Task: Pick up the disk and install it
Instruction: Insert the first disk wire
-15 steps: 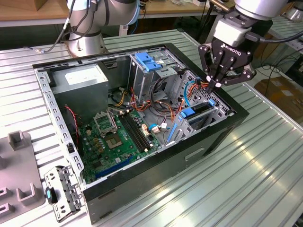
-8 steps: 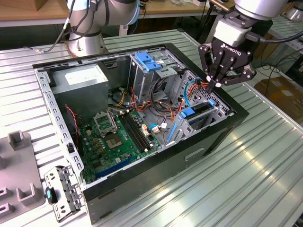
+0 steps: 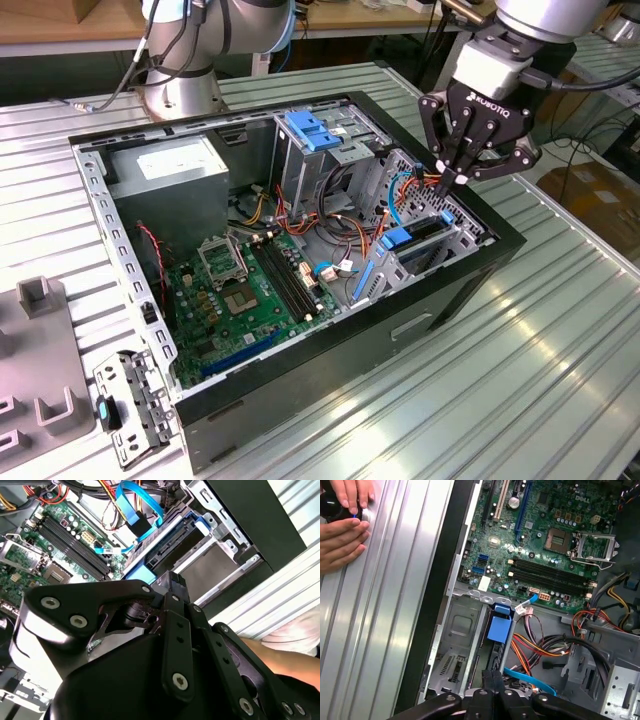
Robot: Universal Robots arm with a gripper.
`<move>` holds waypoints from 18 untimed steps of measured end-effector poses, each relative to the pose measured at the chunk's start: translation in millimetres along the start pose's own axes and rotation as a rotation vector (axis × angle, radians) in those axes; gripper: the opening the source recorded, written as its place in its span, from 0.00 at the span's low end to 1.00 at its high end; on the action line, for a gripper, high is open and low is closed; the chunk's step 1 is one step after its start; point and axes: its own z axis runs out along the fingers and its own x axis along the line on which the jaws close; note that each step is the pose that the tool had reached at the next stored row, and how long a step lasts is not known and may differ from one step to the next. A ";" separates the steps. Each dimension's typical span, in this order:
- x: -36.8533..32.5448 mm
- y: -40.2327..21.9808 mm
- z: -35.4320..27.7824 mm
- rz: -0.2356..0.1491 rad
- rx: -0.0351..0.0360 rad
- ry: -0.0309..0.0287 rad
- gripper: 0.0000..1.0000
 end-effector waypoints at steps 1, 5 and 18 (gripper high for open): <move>0.0 0.0 0.0 -0.022 0.0006 -0.0002 0.11; 0.5 -8.0 0.3 -0.060 0.0016 -0.0003 0.11; -5.6 -48.3 0.8 -0.069 0.0011 0.0011 0.11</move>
